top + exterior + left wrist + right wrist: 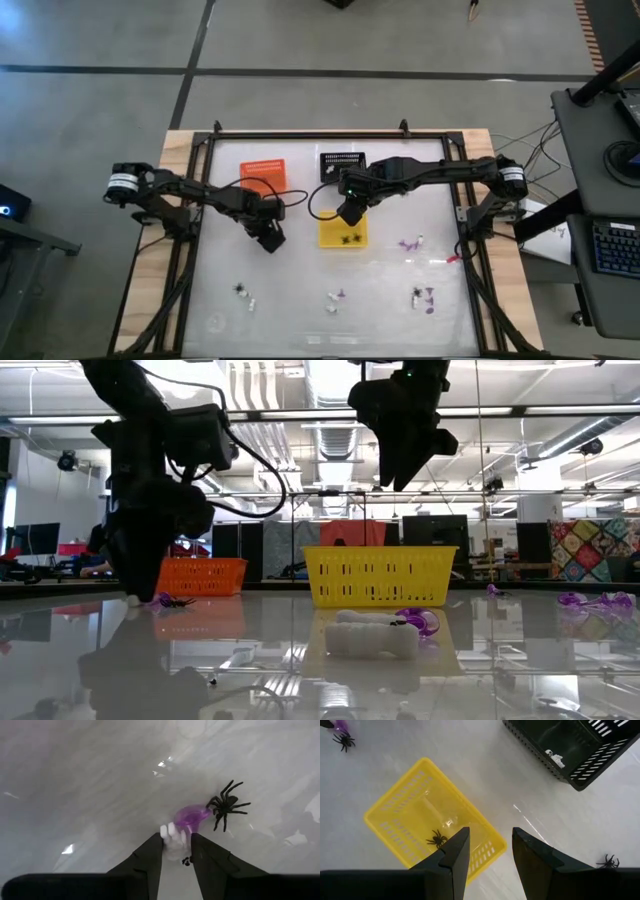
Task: Sort Halloween decoration
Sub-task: Put the white skeleton toy into the black bin
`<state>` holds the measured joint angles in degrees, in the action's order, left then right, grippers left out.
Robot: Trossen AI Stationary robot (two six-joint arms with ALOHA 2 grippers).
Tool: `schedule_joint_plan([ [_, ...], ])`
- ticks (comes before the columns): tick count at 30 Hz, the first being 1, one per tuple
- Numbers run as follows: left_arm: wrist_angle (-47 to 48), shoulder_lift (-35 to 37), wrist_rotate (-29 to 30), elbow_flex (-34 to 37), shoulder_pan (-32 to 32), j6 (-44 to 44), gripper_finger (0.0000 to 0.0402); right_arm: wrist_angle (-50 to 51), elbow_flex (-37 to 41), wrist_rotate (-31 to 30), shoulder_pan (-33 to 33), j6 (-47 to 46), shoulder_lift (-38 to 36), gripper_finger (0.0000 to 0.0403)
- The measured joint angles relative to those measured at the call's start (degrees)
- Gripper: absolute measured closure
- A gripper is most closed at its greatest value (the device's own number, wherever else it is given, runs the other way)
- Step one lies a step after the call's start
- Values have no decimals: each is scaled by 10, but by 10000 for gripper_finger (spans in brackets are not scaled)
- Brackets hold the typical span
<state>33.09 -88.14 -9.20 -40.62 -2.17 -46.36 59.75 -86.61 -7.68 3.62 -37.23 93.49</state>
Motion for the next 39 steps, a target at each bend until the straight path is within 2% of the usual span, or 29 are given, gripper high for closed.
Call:
schedule_joint_plan([
  [10, 9, 18, -3, 2, 0, 44, 394, 0, 0, -8, 0, 0, 0, 266],
  [18, 51, 26, -24, -12, 1, 85, 395, 0, 0, -14, 0, 0, 0, 266],
  [25, 134, 49, -21, -84, 0, 140, 396, 0, 0, -15, 0, 8, 0, 266],
  [31, 138, 57, 56, -143, -8, 164, 396, 0, 0, -15, 0, 8, 0, 266],
  [39, 124, 57, 63, -194, -63, 220, 397, 0, 0, -15, 0, 8, 0, 266],
])
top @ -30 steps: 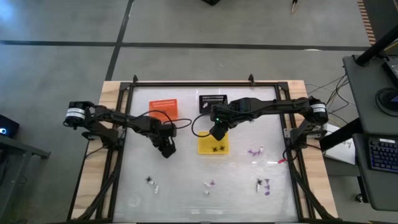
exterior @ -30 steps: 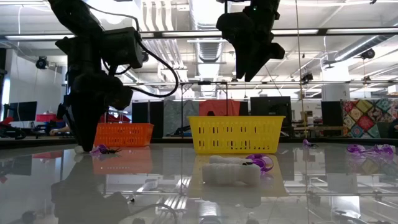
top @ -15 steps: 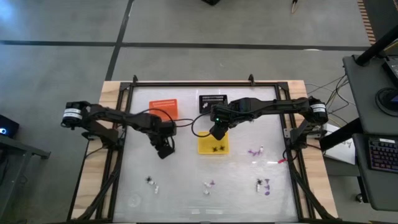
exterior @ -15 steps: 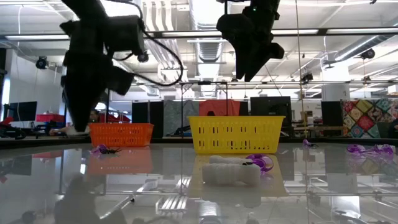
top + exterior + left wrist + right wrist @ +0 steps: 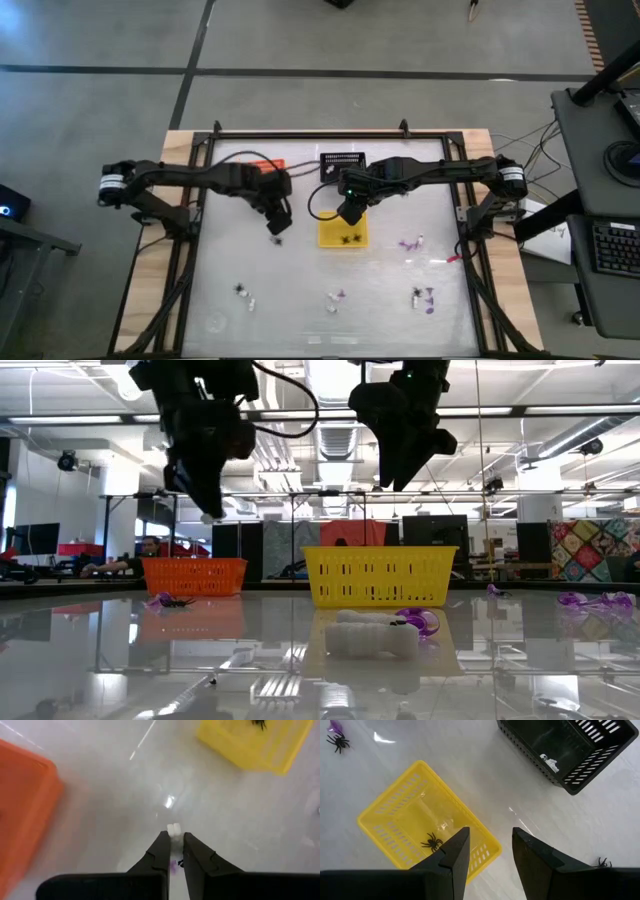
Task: Sort Halloween decoration
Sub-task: Put the white skeleton toy into the black bin
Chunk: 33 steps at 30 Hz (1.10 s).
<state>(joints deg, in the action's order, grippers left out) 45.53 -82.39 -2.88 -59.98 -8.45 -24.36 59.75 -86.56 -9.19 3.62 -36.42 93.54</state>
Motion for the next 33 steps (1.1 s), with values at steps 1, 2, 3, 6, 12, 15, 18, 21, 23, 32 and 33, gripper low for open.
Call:
schedule_joint_plan([
  [1, 0, 0, 0, -3, -9, 8, 397, 0, 0, 0, 0, 0, 0, 266],
  [2, -1, 0, 0, -5, -18, 15, 397, 0, 0, 0, 0, 0, 0, 266],
  [3, -1, 0, 0, -7, -29, 24, 397, 1, 0, 0, 0, 0, 0, 266],
  [6, -10, 0, 0, -12, -61, 52, 397, 1, 0, 0, 0, 0, 0, 266],
  [12, -80, 0, -58, -12, -126, 90, 397, 2, 0, 0, 0, 0, 0, 266],
  [15, -122, 0, -73, -13, -153, 113, 397, 1, 0, -3, 0, 0, 0, 266],
  [18, -150, 0, -82, -13, -180, 136, 397, 0, 0, -14, 0, -1, 0, 266],
  [21, -174, 0, -99, -13, -205, 155, 397, 0, 0, -14, 2, -12, 0, 266],
  [23, -186, 0, -115, -13, -221, 169, 397, 0, 0, -14, 2, -27, 0, 266],
  [32, -298, -35, -229, -13, -278, 193, 397, -6, 0, -15, 4, -98, 0, 266],
  [33, -308, -43, -234, -13, -280, 192, 397, -6, 0, -15, 4, -104, 0, 266],
])
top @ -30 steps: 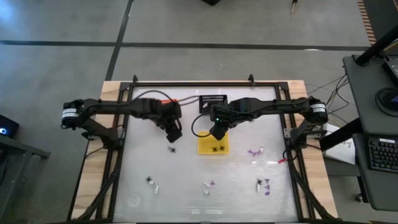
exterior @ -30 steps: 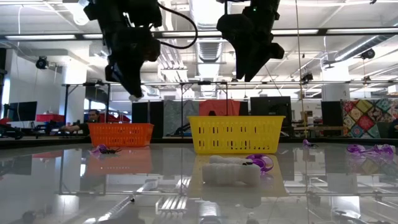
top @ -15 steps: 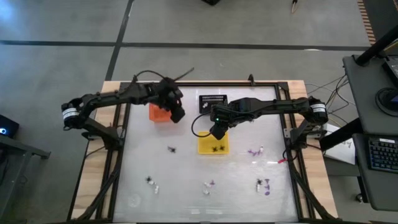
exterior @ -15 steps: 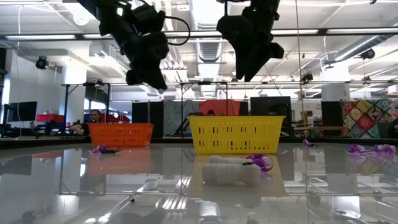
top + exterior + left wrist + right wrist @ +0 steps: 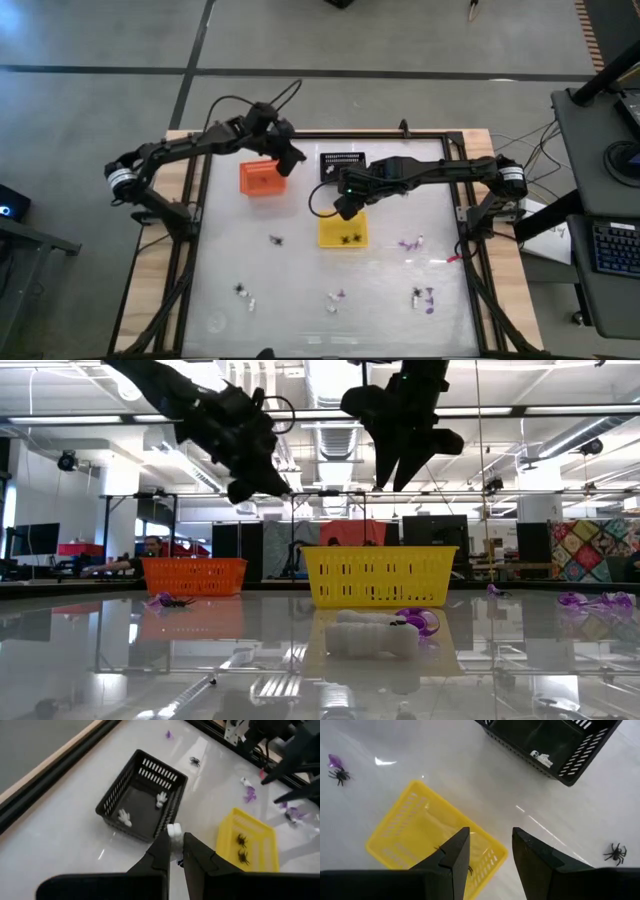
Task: Sort Halloween decoration
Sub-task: Put the white skeleton toy into the black bin
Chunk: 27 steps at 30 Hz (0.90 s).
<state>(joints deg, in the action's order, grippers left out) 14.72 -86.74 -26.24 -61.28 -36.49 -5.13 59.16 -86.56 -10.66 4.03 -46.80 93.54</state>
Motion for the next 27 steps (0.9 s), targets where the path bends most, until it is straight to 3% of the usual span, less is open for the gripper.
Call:
schedule_joint_plan([
  [14, -137, -116, -53, -2, -13, 12, 397, 3, 0, 0, 7, -35, 0, 266],
  [27, -100, -217, -85, -130, -14, 37, 397, 5, 0, 0, 6, -38, 0, 266],
])
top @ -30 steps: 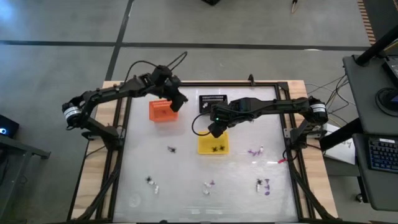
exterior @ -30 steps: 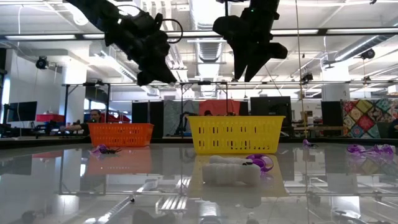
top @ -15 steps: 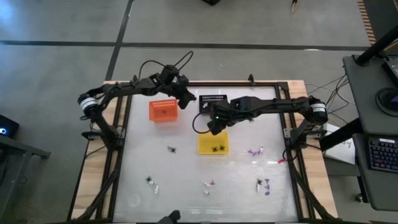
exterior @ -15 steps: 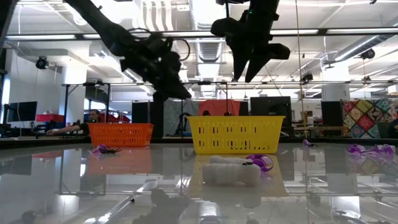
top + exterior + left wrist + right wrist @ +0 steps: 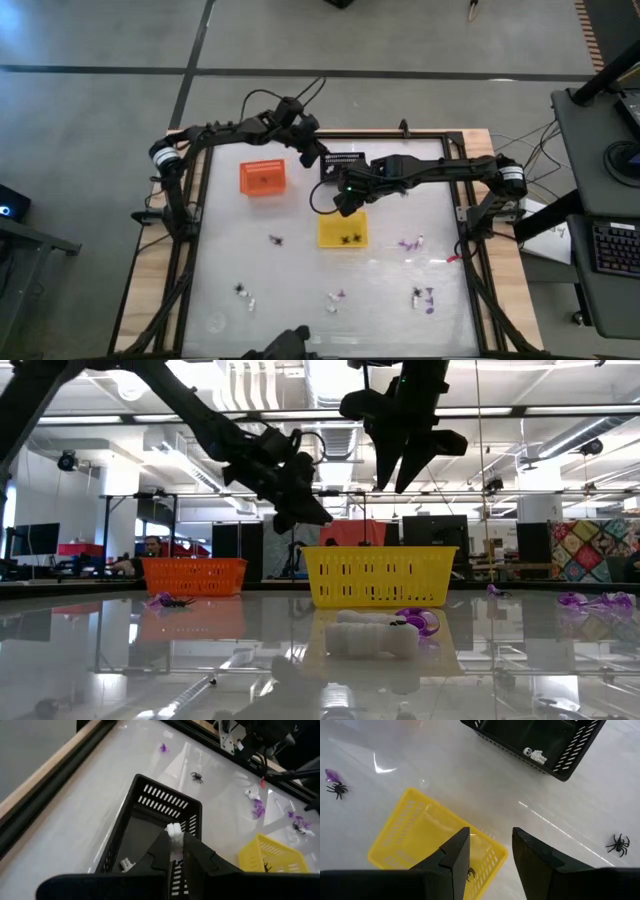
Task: Sort Halloween decoration
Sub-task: Put the white skeleton toy into the black bin, then put the violet witch hat toy into the orange bin
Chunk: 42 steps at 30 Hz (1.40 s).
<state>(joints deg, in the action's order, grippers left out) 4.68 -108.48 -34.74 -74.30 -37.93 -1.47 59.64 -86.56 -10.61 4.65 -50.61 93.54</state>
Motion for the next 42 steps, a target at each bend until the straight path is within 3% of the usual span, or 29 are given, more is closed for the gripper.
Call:
schedule_joint_plan([
  [3, 23, -20, -27, -30, -1, 14, 396, 1, 0, 0, 0, 0, 0, 266],
  [15, 55, -51, -35, -66, -2, 44, 388, 1, 0, 0, 0, 0, 0, 266],
  [32, 78, -51, -35, -77, -4, 44, 267, 1, 0, -16, 6, -6, 0, 266],
  [36, 136, -51, -35, -97, -4, 54, 261, 2, 0, -16, 7, -16, 0, 266],
  [42, 327, -30, -33, -141, -2, 170, 266, 71, 0, -15, -5, -49, 0, 266],
])
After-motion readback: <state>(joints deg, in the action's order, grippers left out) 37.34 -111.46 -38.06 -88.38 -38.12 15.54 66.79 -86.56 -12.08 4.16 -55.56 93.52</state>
